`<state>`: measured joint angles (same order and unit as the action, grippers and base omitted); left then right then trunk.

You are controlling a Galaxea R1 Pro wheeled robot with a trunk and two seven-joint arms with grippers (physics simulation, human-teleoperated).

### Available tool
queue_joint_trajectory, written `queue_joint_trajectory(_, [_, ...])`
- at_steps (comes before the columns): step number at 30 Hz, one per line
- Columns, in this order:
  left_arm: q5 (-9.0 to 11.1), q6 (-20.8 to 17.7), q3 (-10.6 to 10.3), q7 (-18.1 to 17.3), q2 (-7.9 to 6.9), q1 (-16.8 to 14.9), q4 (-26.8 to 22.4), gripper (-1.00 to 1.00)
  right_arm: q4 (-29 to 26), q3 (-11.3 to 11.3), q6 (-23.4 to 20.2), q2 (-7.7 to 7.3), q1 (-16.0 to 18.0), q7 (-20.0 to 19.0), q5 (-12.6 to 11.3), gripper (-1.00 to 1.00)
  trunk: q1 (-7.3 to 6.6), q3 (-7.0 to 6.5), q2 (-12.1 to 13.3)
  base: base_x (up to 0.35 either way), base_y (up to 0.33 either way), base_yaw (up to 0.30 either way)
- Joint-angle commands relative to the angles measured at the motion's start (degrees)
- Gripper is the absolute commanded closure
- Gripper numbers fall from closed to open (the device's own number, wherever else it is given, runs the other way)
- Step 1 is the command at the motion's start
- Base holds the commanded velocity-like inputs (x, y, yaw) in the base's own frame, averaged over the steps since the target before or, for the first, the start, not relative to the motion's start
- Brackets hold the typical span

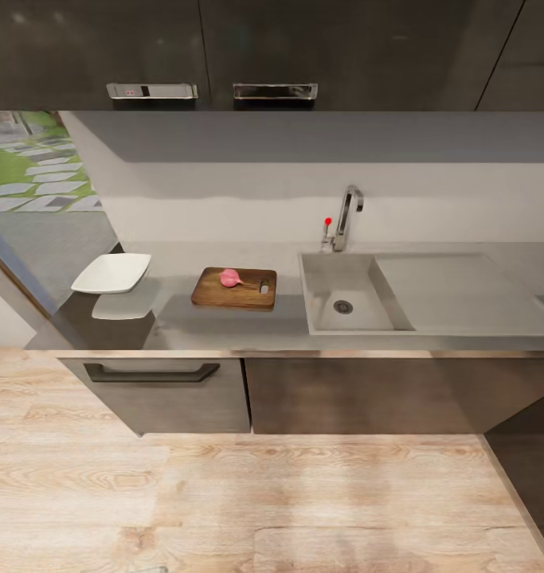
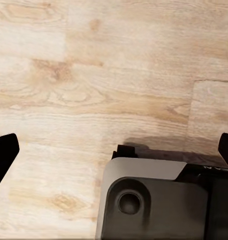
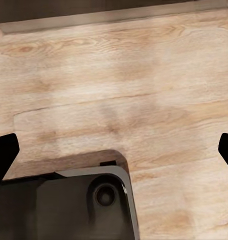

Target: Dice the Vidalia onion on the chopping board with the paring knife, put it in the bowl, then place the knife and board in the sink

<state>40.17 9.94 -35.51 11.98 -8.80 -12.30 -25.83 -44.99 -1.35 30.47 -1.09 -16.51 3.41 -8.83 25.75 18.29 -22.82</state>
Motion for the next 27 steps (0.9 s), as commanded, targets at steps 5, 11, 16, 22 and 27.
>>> queue_joint_trajectory(5, [0.44,3.25,-0.52,0.41,0.97,-0.03,2.71,-1.00,0.14,-0.15,1.71,0.01,-0.02,0.12,-0.40,-1.00,0.03,0.09,-0.10,0.000,0.000,0.000])
queue_joint_trajectory(11, [0.53,5.43,-0.52,0.40,1.68,-0.03,4.41,-1.00,0.16,-0.15,1.87,0.03,-0.02,0.18,-0.48,-1.00,0.03,0.03,-0.10,0.000,0.000,0.000])
queue_joint_trajectory(16, [0.53,5.88,-0.52,0.40,1.68,-0.02,4.71,-1.00,0.16,-0.07,1.87,0.03,-0.02,0.19,-0.49,-1.00,0.03,-0.33,-0.10,0.000,0.000,0.000])
queue_joint_trajectory(22, [0.59,5.95,-0.52,0.39,1.68,-0.03,4.81,-1.00,0.16,-0.06,1.87,0.03,-0.02,0.19,-0.49,-1.00,0.03,-0.86,-0.10,0.000,0.000,0.000])
queue_joint_trajectory(27, [0.58,5.96,-0.52,0.41,1.68,-0.01,4.82,-1.00,0.16,-0.06,1.88,0.03,-0.02,0.19,-0.49,-1.00,0.03,-1.31,-0.10,0.000,0.000,0.000])
